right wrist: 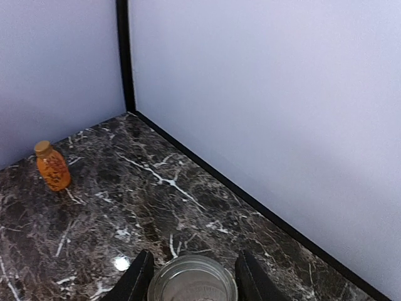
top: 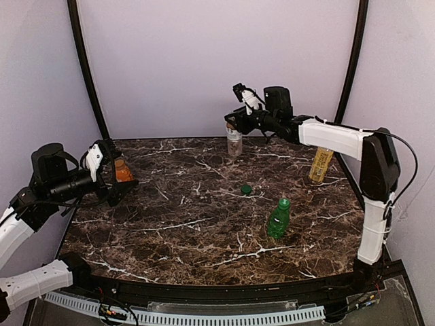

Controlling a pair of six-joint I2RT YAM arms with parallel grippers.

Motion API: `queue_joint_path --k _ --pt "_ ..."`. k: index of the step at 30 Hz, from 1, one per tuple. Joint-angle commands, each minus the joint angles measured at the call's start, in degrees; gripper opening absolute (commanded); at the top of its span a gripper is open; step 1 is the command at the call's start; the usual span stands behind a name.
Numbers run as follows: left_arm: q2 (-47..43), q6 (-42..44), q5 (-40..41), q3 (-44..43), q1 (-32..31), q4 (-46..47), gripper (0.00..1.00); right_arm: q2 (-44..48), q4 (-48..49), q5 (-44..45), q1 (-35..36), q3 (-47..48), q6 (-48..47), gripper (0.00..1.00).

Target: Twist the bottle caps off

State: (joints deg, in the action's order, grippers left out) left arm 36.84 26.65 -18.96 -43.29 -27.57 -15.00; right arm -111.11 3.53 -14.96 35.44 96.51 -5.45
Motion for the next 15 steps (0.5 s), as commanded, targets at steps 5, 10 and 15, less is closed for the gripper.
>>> queue_joint_path --k 5,10,15 --pt "-5.98 -12.12 1.52 8.79 11.78 3.29 0.99 -7.81 11.97 7.27 -6.23 -5.03 5.10 0.00" --pt "-9.01 -20.47 1.97 15.44 20.09 6.91 0.99 -8.06 18.41 7.06 -7.76 -11.78 5.45 0.00" --pt "-10.85 -24.59 1.33 19.37 25.57 9.38 0.99 -7.72 22.29 5.32 -8.37 -17.11 5.45 0.00"
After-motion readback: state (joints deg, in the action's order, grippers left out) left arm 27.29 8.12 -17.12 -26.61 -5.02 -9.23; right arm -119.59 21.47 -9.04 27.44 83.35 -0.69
